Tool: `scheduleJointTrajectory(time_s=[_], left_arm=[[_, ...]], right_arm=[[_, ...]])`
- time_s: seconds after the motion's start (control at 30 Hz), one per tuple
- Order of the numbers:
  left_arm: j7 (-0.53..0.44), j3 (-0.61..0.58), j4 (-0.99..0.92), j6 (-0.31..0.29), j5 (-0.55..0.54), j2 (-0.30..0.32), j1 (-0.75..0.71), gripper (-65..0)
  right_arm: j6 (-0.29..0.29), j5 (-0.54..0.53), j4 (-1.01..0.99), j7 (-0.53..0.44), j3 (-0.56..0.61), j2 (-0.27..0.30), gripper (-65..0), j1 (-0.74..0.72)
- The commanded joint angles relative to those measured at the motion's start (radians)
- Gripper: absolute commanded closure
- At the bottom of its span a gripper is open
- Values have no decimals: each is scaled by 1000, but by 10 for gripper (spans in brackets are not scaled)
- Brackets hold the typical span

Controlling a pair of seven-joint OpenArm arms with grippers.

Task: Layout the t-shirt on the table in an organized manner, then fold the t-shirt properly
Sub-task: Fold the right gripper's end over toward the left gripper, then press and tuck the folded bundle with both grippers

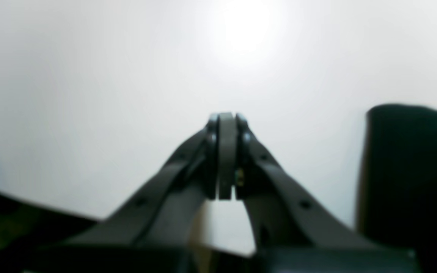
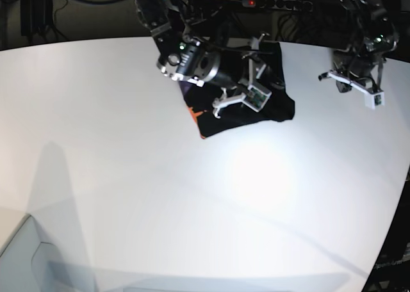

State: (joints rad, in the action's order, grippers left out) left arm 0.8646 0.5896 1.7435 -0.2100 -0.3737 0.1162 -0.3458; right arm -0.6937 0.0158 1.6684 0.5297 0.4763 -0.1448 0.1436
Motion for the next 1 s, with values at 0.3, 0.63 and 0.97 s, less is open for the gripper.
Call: scheduleJointTrajectory(time_s=[0.3,0.63,0.97], left_arm=[[-14,14,46,-3,-12,10,-22,0],[-14,23,195,-4,-296,35,-123,-147],[-14,-12,191,-4,-674,37,-213,-424]], right_arm=[[-4,-23,129,-81,-6,-12,-302,-16],[-4,-23,201,-81,-236,-12,-342,54],[-4,-23,203,-79,-316,-12,-360,69]])
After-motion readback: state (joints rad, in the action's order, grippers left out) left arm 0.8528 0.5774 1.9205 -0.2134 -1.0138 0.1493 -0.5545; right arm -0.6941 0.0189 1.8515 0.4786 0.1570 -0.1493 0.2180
